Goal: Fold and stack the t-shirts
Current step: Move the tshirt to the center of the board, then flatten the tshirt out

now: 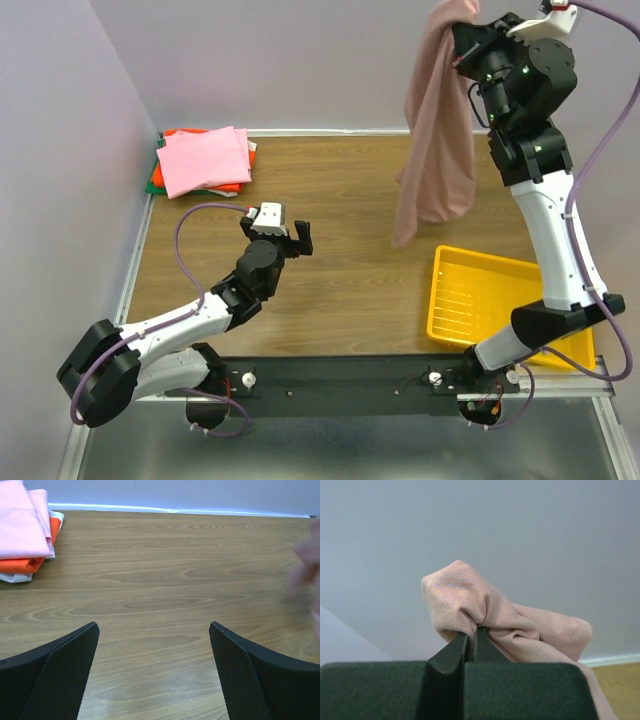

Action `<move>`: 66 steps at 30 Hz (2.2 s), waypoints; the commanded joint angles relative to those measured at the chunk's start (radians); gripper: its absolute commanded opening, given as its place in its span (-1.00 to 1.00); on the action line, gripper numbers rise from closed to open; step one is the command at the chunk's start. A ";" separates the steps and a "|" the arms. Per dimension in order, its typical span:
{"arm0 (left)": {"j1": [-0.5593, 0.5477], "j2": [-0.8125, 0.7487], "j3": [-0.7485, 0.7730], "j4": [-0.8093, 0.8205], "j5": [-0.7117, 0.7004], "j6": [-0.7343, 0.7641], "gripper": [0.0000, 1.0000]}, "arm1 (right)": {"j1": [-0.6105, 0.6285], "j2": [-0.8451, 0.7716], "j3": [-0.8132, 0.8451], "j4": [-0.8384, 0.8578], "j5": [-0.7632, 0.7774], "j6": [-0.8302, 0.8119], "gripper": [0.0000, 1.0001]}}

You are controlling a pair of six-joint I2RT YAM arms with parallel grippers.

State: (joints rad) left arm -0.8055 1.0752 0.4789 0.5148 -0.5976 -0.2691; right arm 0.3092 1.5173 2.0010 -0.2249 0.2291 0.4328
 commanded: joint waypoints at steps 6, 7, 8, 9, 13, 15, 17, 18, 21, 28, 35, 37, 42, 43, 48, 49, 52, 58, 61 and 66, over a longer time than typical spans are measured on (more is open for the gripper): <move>-0.001 -0.015 0.017 0.027 -0.007 0.010 0.97 | 0.191 0.175 0.286 0.102 -0.027 -0.172 -0.99; -0.001 -0.015 0.017 0.027 -0.008 0.011 0.97 | 0.206 0.194 0.309 0.105 -0.019 -0.196 -0.99; -0.001 -0.015 0.017 0.027 -0.008 0.011 0.97 | 0.232 0.204 0.317 0.105 -0.002 -0.204 -0.99; -0.003 -0.014 0.015 0.027 -0.010 0.011 0.97 | 0.240 0.208 0.315 0.108 0.006 -0.207 -0.99; -0.003 -0.017 0.017 0.027 -0.011 0.011 0.97 | 0.252 0.210 0.259 0.121 0.018 -0.175 -0.99; -0.003 -0.020 0.015 0.027 -0.004 0.016 0.97 | 0.254 0.196 0.191 0.121 0.010 -0.155 -0.99; -0.001 -0.023 0.013 0.030 0.012 0.018 0.97 | 0.255 0.179 0.104 0.124 -0.007 -0.121 -0.99; -0.003 -0.026 0.013 0.031 0.016 0.018 0.97 | 0.255 0.160 0.070 0.124 -0.008 -0.112 -0.99; -0.001 -0.024 0.013 0.033 0.021 0.022 0.97 | 0.255 0.118 -0.094 0.125 0.032 -0.091 -0.89; -0.001 -0.029 0.009 0.033 0.022 0.033 0.97 | 0.255 0.018 -0.596 0.124 0.252 -0.014 0.32; -0.003 -0.021 0.009 0.033 0.035 0.042 0.97 | 0.255 -0.095 -0.944 0.114 0.311 0.115 0.93; -0.003 -0.015 0.007 0.033 0.050 0.050 0.97 | 0.255 -0.129 -1.036 0.108 0.279 0.153 0.94; -0.001 0.006 0.010 0.039 0.061 0.054 0.97 | 0.255 -0.161 -1.156 0.107 0.205 0.187 0.94; -0.001 0.021 0.010 0.042 0.061 0.056 0.97 | 0.255 -0.158 -1.165 0.107 0.196 0.188 0.94; -0.001 0.122 0.036 0.047 0.117 0.065 0.97 | 0.255 -0.140 -1.180 0.102 0.105 0.195 0.91; -0.001 0.143 0.044 0.047 0.133 0.068 0.97 | 0.255 -0.140 -1.180 0.102 0.098 0.202 0.91; -0.003 0.230 0.078 0.044 0.185 0.079 0.96 | 0.255 -0.120 -1.173 0.102 0.078 0.219 0.91; -0.001 0.365 0.136 0.022 0.231 0.099 0.93 | 0.255 -0.052 -1.147 0.104 0.099 0.184 0.91; -0.001 0.426 0.164 0.001 0.214 0.114 0.80 | 0.255 -0.005 -1.125 0.104 0.104 0.152 0.89; 0.003 0.515 0.227 -0.053 0.180 0.116 0.71 | 0.254 0.066 -1.066 0.104 0.095 0.107 0.87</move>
State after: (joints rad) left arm -0.8055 1.5482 0.6640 0.5087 -0.3996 -0.1692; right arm 0.5629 1.5402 0.8703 -0.1234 0.3336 0.5823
